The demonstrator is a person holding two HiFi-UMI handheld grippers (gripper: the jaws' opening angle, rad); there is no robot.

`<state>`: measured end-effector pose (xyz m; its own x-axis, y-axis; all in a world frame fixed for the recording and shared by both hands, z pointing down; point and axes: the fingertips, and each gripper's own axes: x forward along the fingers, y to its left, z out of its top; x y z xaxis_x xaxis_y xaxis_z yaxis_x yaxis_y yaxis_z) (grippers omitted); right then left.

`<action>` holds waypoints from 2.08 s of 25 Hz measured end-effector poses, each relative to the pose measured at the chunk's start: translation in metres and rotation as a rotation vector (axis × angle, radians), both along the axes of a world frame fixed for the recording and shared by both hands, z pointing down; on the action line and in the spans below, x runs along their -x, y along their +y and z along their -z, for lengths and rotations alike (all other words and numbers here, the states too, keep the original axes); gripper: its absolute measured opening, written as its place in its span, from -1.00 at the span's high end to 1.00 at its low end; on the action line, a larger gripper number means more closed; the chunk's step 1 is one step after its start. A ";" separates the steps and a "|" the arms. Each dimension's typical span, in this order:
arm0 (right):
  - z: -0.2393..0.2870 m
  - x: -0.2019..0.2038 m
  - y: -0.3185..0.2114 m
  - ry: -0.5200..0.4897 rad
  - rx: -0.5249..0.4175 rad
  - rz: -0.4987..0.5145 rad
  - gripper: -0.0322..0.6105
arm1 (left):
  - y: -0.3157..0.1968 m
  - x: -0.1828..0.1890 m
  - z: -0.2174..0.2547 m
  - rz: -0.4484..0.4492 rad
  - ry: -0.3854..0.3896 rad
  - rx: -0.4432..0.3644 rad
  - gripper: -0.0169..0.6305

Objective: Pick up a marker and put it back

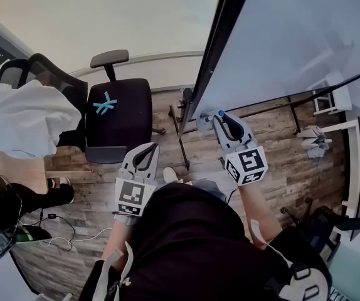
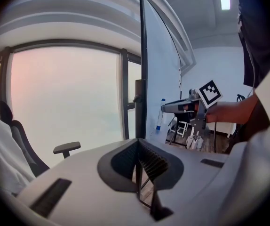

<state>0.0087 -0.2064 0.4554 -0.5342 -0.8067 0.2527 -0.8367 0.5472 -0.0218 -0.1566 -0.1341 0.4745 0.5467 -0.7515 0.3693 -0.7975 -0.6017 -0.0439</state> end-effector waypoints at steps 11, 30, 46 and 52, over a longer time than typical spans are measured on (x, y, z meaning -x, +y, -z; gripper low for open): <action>0.040 -0.034 0.017 -0.024 -0.051 -0.033 0.66 | 0.000 -0.042 0.009 -0.053 0.031 -0.016 0.92; 0.059 -0.120 0.063 -0.016 -0.061 -0.178 0.66 | -0.002 -0.131 0.025 -0.213 0.061 -0.037 0.92; 0.054 -0.169 0.108 -0.016 -0.042 -0.296 0.66 | 0.007 -0.177 0.033 -0.313 0.047 -0.041 0.92; 0.046 -0.175 0.120 -0.012 -0.026 -0.317 0.66 | 0.010 -0.181 0.029 -0.330 0.028 -0.011 0.92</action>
<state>0.1834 -0.0861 0.4094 -0.2575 -0.9396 0.2254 -0.9655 0.2594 -0.0218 0.0243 -0.1240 0.4459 0.7708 -0.5362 0.3439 -0.5609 -0.8272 -0.0328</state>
